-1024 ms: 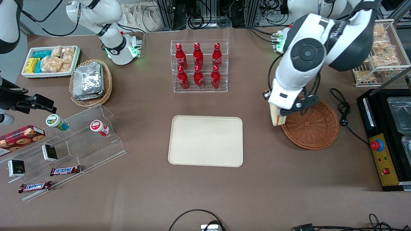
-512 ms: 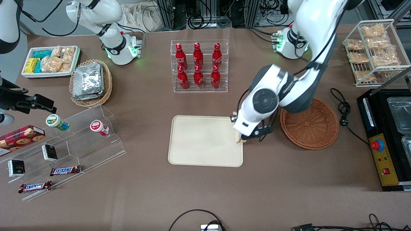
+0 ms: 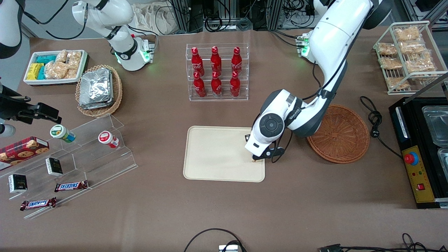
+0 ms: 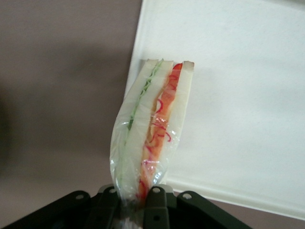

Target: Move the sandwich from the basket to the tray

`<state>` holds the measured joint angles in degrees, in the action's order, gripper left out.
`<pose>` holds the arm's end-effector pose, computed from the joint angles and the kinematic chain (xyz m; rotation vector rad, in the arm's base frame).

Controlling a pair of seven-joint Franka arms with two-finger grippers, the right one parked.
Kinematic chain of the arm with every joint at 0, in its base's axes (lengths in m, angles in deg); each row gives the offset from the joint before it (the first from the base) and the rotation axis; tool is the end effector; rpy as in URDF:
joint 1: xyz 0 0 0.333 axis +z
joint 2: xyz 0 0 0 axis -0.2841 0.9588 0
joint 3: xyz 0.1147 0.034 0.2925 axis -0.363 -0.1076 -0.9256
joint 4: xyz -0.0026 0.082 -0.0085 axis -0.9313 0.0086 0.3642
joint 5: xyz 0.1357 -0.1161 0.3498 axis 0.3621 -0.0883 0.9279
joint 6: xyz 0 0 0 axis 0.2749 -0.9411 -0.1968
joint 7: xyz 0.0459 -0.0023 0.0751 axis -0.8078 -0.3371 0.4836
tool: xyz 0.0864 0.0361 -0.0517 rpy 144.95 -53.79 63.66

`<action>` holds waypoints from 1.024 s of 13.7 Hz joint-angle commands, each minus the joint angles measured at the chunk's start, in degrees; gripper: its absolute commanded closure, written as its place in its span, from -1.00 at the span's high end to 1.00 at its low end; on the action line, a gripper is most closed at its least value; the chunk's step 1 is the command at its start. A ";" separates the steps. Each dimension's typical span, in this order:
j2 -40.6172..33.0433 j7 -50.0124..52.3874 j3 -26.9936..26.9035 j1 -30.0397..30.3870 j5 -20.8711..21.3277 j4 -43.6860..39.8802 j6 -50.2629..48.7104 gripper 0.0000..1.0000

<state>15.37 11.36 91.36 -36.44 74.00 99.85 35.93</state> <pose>0.5648 -0.3867 0.2664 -3.0988 -0.2916 0.3261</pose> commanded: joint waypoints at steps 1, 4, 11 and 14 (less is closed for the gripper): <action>1.93 -0.23 -0.05 -0.72 0.96 -2.04 2.29 -0.63; 4.74 -1.11 -0.05 -0.72 0.96 -1.95 6.34 0.99; -4.10 -0.93 -0.05 -0.46 0.34 -0.55 -2.67 1.00; -18.32 -7.49 -0.05 2.09 0.25 10.93 -4.81 1.00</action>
<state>8.55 8.50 91.45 -36.25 74.05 100.16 31.37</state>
